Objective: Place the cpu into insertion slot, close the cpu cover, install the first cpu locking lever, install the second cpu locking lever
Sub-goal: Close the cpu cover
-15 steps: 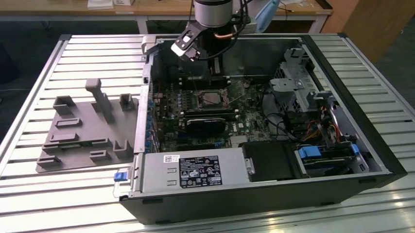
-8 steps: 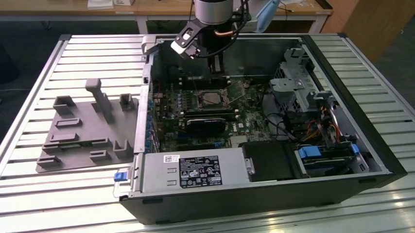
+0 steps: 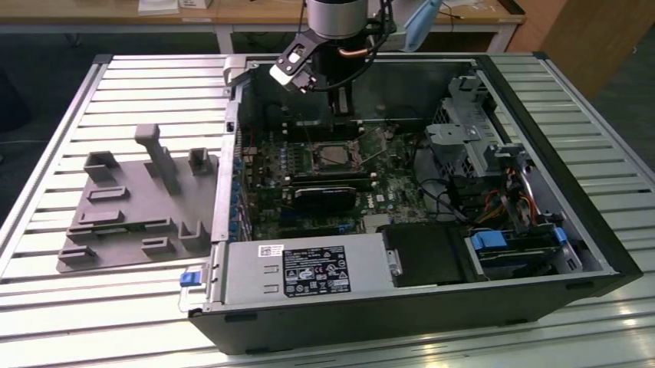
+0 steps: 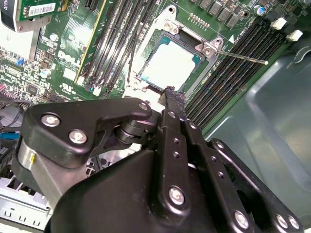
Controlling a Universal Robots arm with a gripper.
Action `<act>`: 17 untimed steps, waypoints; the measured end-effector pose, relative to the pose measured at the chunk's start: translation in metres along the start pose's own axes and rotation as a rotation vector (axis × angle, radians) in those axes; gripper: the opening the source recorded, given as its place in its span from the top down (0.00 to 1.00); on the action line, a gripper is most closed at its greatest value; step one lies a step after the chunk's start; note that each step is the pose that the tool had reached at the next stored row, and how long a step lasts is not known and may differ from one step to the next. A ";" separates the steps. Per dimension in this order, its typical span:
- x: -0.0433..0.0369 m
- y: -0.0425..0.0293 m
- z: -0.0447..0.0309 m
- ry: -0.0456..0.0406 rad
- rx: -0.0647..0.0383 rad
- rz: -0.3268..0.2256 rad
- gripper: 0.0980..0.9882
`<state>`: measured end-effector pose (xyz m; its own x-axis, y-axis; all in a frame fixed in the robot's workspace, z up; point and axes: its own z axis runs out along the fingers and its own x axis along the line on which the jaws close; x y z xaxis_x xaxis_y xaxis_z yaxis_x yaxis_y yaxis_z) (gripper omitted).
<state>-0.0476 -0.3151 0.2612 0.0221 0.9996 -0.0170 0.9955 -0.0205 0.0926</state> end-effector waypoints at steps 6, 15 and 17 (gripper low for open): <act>0.0002 0.0068 0.0006 0.0000 0.000 0.000 1.00; 0.0006 0.0280 0.0026 0.0000 0.001 0.000 1.00; 0.0008 0.0337 0.0031 -0.0001 0.001 0.000 1.00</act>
<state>-0.0137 -0.3151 0.2612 0.0222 0.9996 -0.0170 0.9956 -0.0205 0.0917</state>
